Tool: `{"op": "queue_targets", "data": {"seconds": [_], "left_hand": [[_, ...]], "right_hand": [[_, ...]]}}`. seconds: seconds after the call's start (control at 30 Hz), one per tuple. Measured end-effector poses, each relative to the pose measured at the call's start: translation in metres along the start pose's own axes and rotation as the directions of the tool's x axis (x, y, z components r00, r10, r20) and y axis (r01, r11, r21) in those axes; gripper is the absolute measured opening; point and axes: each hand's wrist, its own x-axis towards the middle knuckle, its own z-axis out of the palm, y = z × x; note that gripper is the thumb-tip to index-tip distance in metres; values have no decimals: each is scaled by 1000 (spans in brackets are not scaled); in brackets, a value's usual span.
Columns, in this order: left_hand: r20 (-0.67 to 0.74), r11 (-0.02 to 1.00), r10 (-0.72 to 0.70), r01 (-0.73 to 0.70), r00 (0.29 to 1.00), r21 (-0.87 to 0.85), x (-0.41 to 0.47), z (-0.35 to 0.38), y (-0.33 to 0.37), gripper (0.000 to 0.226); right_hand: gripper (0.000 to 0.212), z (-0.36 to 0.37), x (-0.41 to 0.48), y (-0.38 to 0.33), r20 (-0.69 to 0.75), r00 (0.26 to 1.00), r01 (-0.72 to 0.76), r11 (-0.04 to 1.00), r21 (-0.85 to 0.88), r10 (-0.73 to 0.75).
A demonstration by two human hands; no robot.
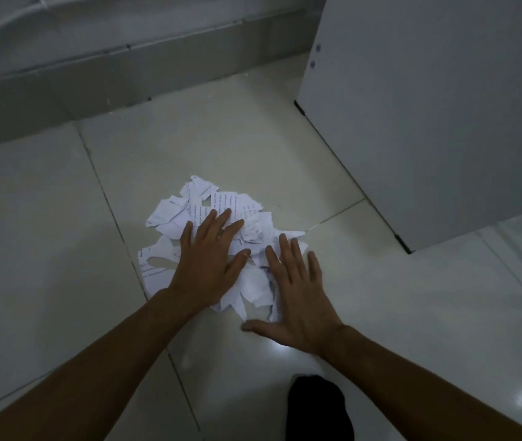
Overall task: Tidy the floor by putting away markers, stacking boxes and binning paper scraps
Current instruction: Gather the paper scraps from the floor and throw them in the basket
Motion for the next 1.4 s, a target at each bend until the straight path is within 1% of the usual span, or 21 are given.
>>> {"op": "queue_targets", "data": {"seconds": [0.1,0.2,0.27,0.33,0.47,0.53,0.6,0.63,0.67,0.73,0.77,0.83,0.9,0.93,1.0,1.07,1.13,1.2,1.27,1.33,1.4], "left_hand": [[-38,999,9,-11,999,-46,0,0,-4,69],[-72,995,21,-28,997,-98,-1,-2,-8,60],[-77,992,20,-29,997,-123,-1,-4,-9,57],[-86,992,27,-37,996,-124,0,-5,-10,54],[-133,989,22,-41,991,-139,2,-5,-16,45],[-157,982,-37,7,987,-190,4,-2,-15,41],[-171,948,-148,91,974,-304,5,-2,-10,40],[-194,938,-166,94,967,-333,7,-2,-10,38],[-181,929,-170,96,969,-359,7,-4,-8,37],[-178,925,-155,80,972,-370,4,-7,-7,49],[-178,919,-172,92,969,-384,3,-8,-6,54],[-220,921,-163,69,962,-384,0,-8,-5,55],[-242,912,-125,15,962,-410,-4,-7,-6,51],[-241,909,-96,-14,966,-417,-5,-6,-8,49],[-236,910,-34,-68,971,-410,-8,-1,-13,49],[-228,909,-21,-76,974,-411,-9,0,-16,50],[-239,925,-33,-61,970,-374,-9,1,-18,55],[-224,958,-33,-33,974,-286,-10,1,-19,61],[-188,965,-64,13,980,-260,-8,-1,-20,67],[-213,944,-79,4,974,-330,-3,-5,-19,62],[-258,883,-111,-24,960,-468,4,-12,-14,53]], "right_hand": [[123,5,31,-3,-98,995,26,988,150,-12],[120,4,60,-6,-128,992,26,977,210,1],[117,4,74,-6,-134,990,61,976,209,-33],[114,3,82,-4,-141,985,122,975,183,-97],[108,2,92,-2,-206,963,208,965,162,-174],[99,2,98,-3,-237,956,214,963,166,-172],[87,2,104,-5,-264,952,209,961,182,-156],[79,1,106,-6,-276,950,204,960,194,-146],[71,1,107,-7,-292,947,198,958,207,-133],[56,0,108,-9,-320,940,192,955,227,-114],[49,-2,109,-11,-335,936,189,955,227,-106],[38,-5,110,-15,-342,936,161,964,210,-82],[36,-9,114,-19,-326,943,135,975,174,-73],[34,-10,115,-20,-329,940,142,979,143,-88],[22,-11,118,-20,-343,929,176,981,78,-139],[25,-12,120,-19,-345,920,211,977,32,-188],[21,-13,121,-17,-350,906,268,963,37,-238],[29,-15,121,-17,-356,902,308,942,130,-245],[32,-16,122,-19,-352,912,310,915,258,-210],[29,-17,125,-19,-381,911,306,876,374,-156],[19,-20,128,-20,-418,901,324,826,460,-120]]}}
